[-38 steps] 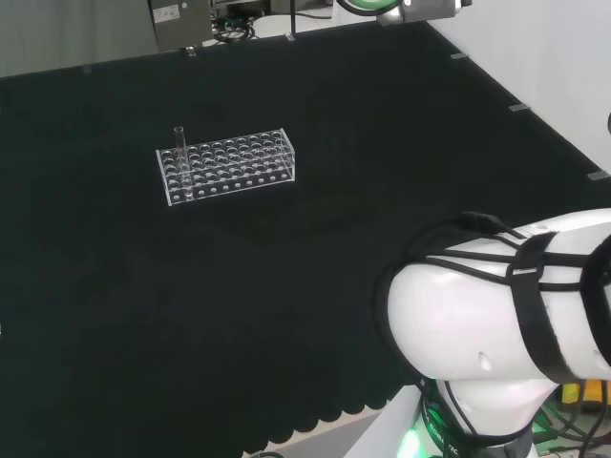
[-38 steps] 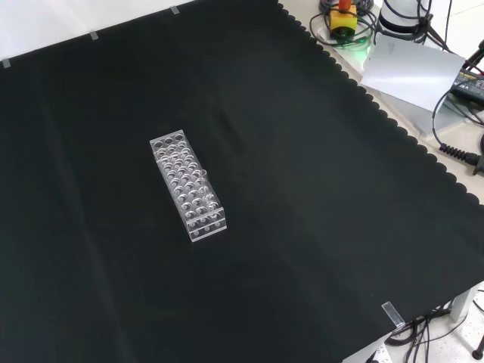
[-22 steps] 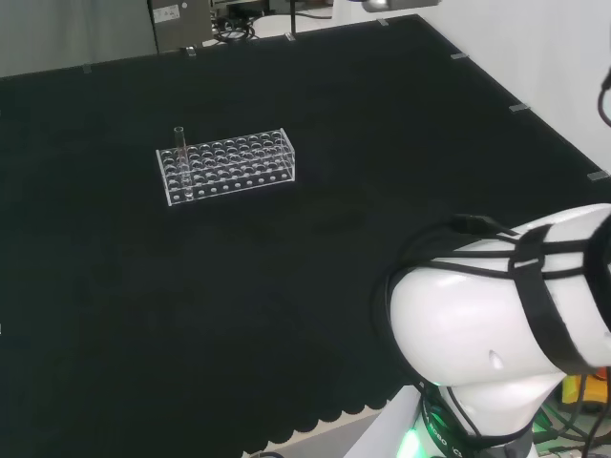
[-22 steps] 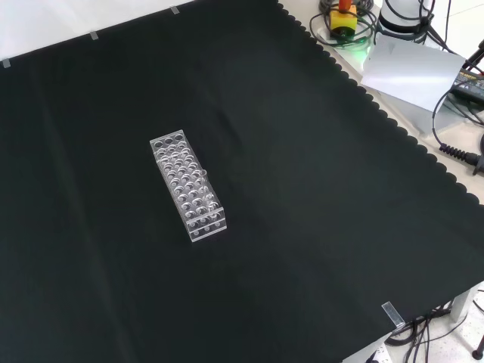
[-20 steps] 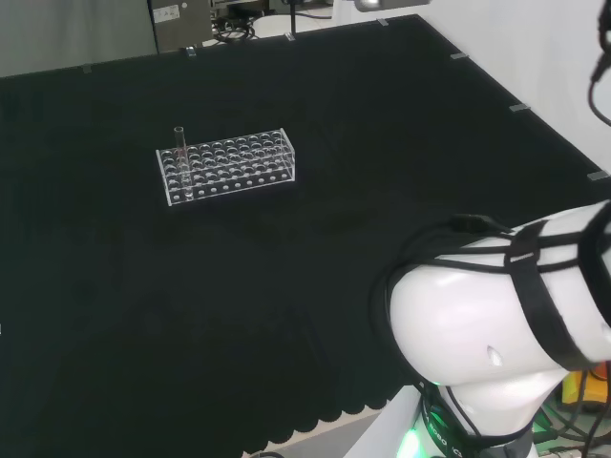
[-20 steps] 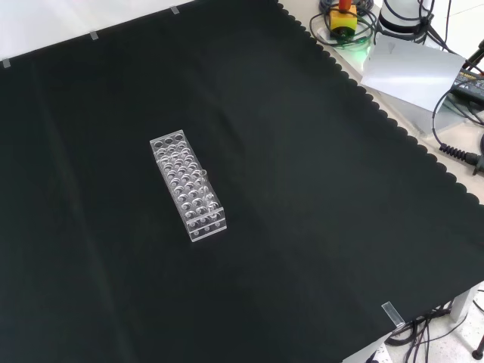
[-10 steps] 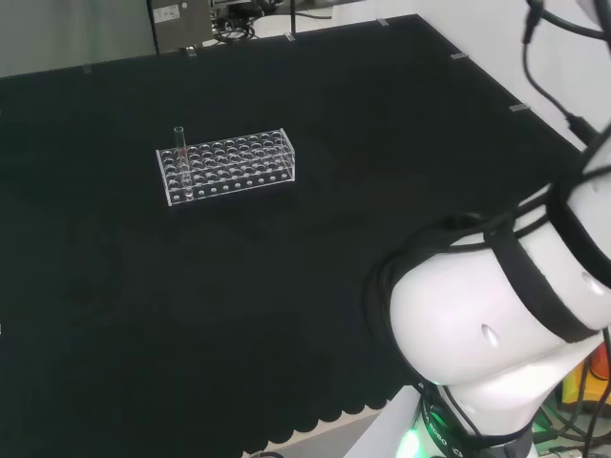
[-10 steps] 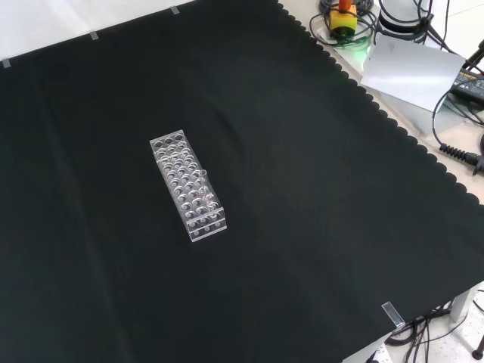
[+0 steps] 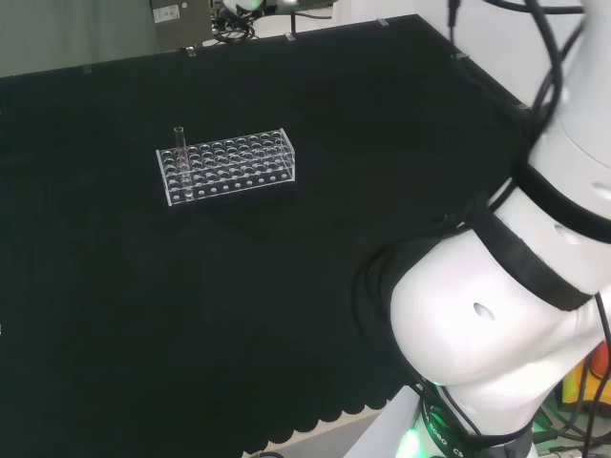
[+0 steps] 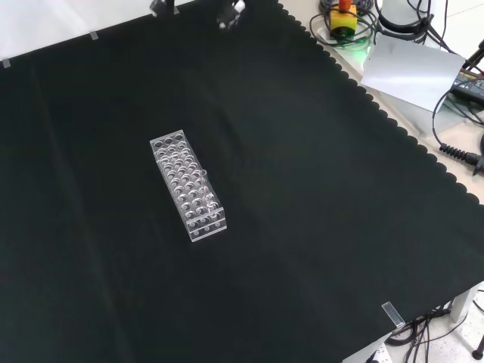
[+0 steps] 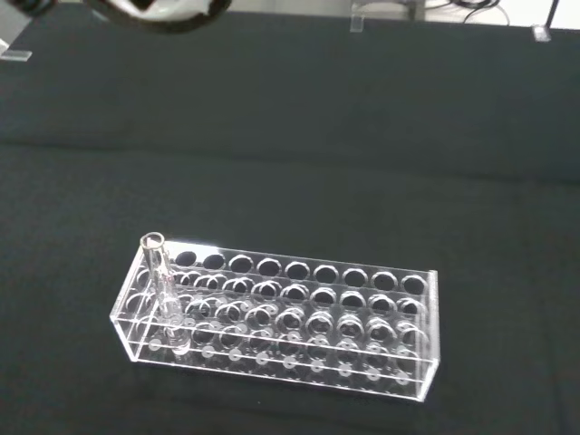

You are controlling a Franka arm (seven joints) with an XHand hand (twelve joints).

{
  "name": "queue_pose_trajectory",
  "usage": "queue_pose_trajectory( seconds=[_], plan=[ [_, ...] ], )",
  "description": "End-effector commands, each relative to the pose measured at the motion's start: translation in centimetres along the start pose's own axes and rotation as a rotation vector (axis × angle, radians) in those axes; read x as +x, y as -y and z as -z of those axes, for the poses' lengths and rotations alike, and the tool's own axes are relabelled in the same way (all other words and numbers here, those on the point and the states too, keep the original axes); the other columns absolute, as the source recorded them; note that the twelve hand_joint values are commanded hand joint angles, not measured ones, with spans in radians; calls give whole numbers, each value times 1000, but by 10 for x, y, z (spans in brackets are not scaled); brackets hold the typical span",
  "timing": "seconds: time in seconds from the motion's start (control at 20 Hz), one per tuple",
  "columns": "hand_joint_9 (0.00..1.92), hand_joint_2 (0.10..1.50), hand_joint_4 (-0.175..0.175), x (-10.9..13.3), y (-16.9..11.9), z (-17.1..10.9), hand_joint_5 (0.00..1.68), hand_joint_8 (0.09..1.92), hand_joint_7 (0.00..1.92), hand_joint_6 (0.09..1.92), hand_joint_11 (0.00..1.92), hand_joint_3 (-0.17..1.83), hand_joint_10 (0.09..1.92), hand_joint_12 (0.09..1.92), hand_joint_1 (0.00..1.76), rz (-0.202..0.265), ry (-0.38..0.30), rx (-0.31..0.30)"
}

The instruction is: Pick up the test tube.

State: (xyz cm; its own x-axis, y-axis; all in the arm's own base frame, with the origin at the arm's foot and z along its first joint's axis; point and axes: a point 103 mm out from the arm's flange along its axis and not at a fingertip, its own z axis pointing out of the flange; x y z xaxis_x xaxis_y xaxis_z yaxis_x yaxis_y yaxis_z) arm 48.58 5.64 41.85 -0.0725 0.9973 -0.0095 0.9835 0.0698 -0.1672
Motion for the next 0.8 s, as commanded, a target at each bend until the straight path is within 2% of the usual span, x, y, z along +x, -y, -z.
queue_pose_trajectory(
  seconds=[0.05, 0.25, 0.8],
  plan=[
    [607, 709, -110, 29, -46, -31, 423, 848, 452, 87, 459, 550, 817, 1443, 813, 62, -1, 63],
    [668, 710, -118, 39, -63, -50, 466, 847, 505, 87, 520, 553, 795, 1412, 823, 75, 0, 105],
    [743, 710, -135, 54, -101, -107, 562, 826, 670, 140, 529, 556, 758, 1405, 845, 95, 33, 208]
  ],
)
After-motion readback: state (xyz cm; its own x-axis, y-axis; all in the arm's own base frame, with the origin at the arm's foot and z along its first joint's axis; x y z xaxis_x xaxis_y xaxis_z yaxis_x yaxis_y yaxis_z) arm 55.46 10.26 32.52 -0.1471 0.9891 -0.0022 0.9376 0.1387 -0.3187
